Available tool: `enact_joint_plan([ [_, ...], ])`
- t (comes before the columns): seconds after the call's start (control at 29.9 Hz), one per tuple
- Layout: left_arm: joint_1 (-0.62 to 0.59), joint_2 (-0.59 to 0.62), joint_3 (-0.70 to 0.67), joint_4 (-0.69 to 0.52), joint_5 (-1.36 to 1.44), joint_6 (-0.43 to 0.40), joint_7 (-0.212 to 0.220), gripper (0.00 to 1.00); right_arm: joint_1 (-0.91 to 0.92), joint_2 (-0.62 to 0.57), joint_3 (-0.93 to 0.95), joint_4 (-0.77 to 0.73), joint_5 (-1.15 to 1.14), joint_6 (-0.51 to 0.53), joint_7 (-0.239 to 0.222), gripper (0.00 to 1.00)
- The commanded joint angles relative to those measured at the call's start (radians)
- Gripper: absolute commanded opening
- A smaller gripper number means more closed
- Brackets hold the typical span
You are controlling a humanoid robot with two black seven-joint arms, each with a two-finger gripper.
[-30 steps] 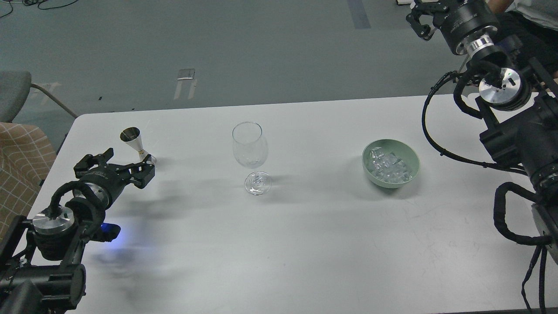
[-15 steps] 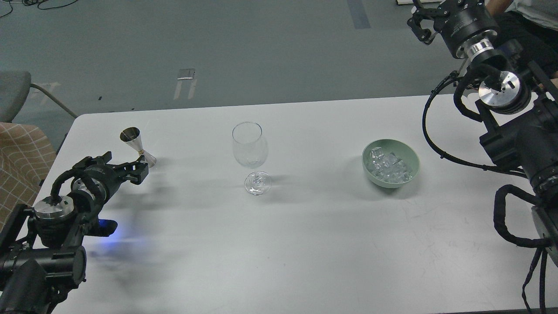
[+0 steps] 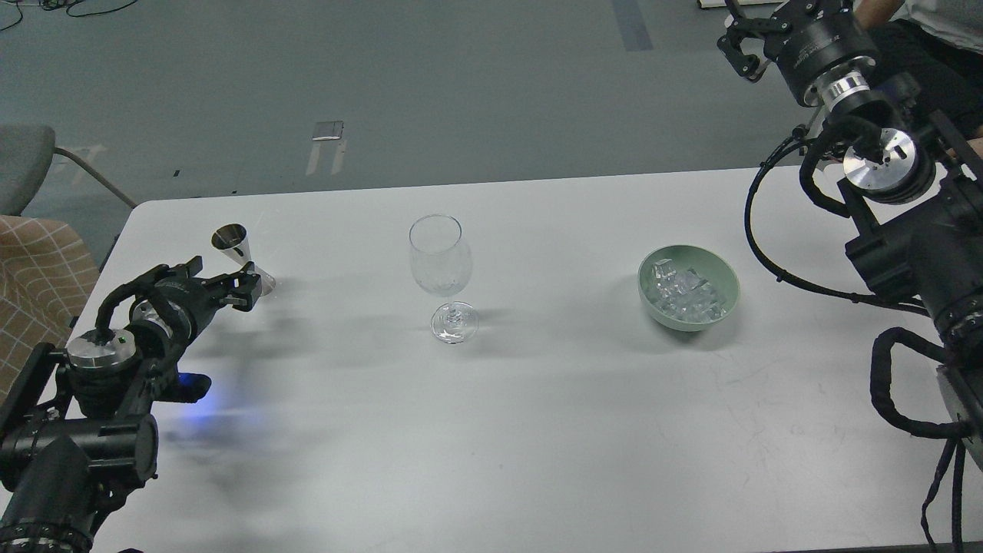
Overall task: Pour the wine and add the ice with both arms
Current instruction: 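Close the left gripper around the metal jigger cup, then lift the jigger cup upright with the left gripper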
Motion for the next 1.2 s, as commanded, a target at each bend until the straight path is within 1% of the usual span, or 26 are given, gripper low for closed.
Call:
enact_joint_plan([
  [0.0, -0.017, -0.013, 0.001, 0.038, 0.000, -0.008, -0.001, 0.75, -0.002, -0.002, 0.000, 0.000, 0.000, 0.000, 0.000, 1.00],
  [0.27, -0.029, -0.019, -0.001, 0.043, -0.001, -0.009, -0.001, 0.72, -0.002, -0.003, 0.000, 0.000, 0.000, 0.000, 0.000, 1.00],
  [0.33, -0.046, -0.028, -0.001, 0.058, -0.001, -0.014, -0.007, 0.71, -0.002, -0.003, 0.000, 0.000, 0.000, 0.000, 0.000, 1.00],
  [0.47, -0.051, -0.042, 0.001, 0.071, 0.000, -0.057, -0.019, 0.70, -0.002, -0.003, 0.000, 0.000, 0.000, 0.000, 0.000, 1.00],
  [0.53, -0.052, -0.045, 0.002, 0.086, 0.000, -0.081, -0.023, 0.66, -0.002, -0.003, -0.003, 0.001, 0.000, 0.000, 0.000, 1.00],
  [0.63, -0.070, -0.048, 0.001, 0.108, 0.000, -0.081, -0.023, 0.60, -0.001, -0.003, -0.003, 0.003, 0.000, 0.000, 0.000, 1.00],
  [0.84, -0.092, -0.047, 0.001, 0.126, 0.000, -0.083, -0.021, 0.60, -0.002, -0.002, -0.003, 0.003, 0.000, 0.000, 0.000, 1.00],
  [0.94, -0.103, -0.048, 0.001, 0.158, 0.000, -0.084, -0.021, 0.59, -0.001, -0.002, -0.003, 0.003, 0.000, 0.000, 0.000, 1.00],
  [1.0, -0.118, -0.048, 0.002, 0.189, 0.000, -0.086, -0.013, 0.58, -0.002, -0.002, -0.003, 0.001, 0.000, 0.000, 0.000, 1.00],
  [1.17, -0.147, -0.062, 0.002, 0.262, 0.000, -0.139, -0.010, 0.57, -0.002, -0.002, -0.003, 0.001, 0.000, 0.000, 0.000, 1.00],
])
